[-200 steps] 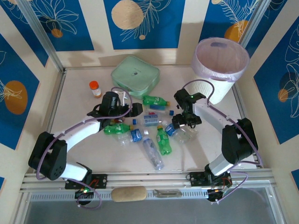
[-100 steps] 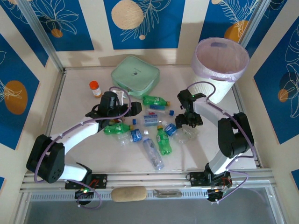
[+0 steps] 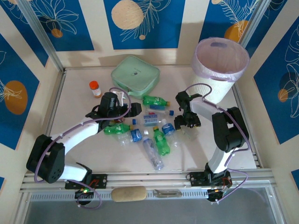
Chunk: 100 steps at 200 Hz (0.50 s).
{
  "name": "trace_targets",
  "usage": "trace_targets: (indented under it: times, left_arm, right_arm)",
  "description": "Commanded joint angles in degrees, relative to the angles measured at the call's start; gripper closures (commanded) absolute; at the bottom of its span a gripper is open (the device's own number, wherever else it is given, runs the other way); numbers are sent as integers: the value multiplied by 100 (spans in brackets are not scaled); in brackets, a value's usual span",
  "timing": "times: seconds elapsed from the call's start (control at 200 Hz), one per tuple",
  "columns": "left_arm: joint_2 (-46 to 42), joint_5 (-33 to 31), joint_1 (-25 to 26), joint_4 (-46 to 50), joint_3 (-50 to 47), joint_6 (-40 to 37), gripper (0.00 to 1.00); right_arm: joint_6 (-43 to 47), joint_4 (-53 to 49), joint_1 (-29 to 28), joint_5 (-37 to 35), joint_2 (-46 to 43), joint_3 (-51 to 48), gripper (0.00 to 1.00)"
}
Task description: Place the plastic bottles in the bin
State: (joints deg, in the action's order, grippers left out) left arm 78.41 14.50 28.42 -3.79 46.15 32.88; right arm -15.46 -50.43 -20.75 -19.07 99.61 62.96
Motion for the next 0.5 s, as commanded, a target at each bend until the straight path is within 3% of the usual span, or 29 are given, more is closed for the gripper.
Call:
trace_targets:
  times: [0.0, 0.325, 0.495]
  left_arm:
    - [-113, -72, 40, -42, -41, -11, 0]
    - [-74, -62, 40, -104, -39, -2, 0]
    - [-39, -62, 36, -148, -27, -1, 0]
  right_arm:
    - [-88, -3, 19, 138, 58, 6, 16]
    - [-45, 32, -70, 174, 16, -21, 27]
    - [85, 84, -179, 145, -127, 32, 41]
